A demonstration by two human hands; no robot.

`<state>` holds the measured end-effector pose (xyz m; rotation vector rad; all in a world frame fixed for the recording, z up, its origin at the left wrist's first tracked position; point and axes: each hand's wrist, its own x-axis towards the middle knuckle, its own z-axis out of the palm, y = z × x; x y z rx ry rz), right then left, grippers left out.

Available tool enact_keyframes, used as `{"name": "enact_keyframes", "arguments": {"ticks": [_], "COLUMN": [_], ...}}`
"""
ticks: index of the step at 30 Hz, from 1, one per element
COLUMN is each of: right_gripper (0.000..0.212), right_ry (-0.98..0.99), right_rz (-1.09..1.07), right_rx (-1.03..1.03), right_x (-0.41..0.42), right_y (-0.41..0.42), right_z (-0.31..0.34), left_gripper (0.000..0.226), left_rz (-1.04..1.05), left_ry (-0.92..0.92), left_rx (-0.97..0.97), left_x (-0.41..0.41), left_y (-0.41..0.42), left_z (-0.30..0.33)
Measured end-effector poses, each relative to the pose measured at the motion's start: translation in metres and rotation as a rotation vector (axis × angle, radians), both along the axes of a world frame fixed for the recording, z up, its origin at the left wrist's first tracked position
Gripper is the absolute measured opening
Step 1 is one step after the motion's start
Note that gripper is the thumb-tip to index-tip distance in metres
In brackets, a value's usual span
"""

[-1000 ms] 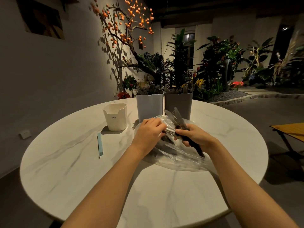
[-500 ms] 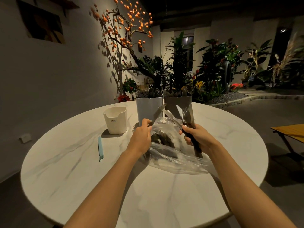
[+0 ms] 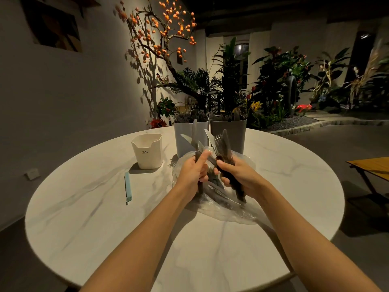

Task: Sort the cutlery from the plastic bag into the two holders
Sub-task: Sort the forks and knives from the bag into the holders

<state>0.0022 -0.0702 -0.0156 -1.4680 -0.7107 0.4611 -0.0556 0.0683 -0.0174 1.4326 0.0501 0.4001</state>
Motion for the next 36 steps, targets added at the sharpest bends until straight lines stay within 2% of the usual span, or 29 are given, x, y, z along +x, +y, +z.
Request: {"name": "enact_keyframes", "arguments": {"ticks": [8,15,19,21,25,27,31,34,36], "right_gripper": [0.016,0.012,0.015,0.016,0.015,0.013,0.017,0.019,0.016], "right_ry": [0.010,0.027,0.001,0.004,0.006,0.015,0.018,0.023,0.050], "right_rz": [-0.025,-0.082,-0.180,-0.177,-0.108,-0.088,-0.053,-0.004,-0.003], "right_rx": [-0.053,-0.106,-0.133,-0.138,-0.106,-0.074,-0.052,-0.028,-0.038], "right_x": [-0.001,-0.001,0.006,0.007,0.002,-0.001,-0.001,-0.002,-0.002], "right_y": [0.002,-0.002,-0.004,-0.005,-0.002,-0.001,-0.001,0.001,0.001], "right_z": [0.001,0.001,-0.002,-0.002,-0.002,-0.001,0.000,-0.001,-0.002], "left_gripper": [0.029,0.026,0.036,0.033,0.024,0.028,0.024,0.026,0.027], "left_rz": [0.130,0.239,0.350,0.320,0.068,0.002,-0.016,0.016,0.074], "left_ry": [0.096,0.050,0.084,0.113,0.068,0.046,0.045,0.072,0.078], "left_rx": [-0.121,-0.266,-0.262,-0.302,-0.429,-0.387,-0.135,-0.104,-0.175], "left_x": [0.003,0.006,0.004,0.005,0.002,0.001,-0.002,-0.002,-0.002], "left_y": [0.003,0.016,0.025,0.026,0.015,0.009,-0.001,-0.003,-0.004], "left_z": [-0.003,0.001,0.002,0.001,0.001,0.000,-0.004,-0.007,-0.003]}}
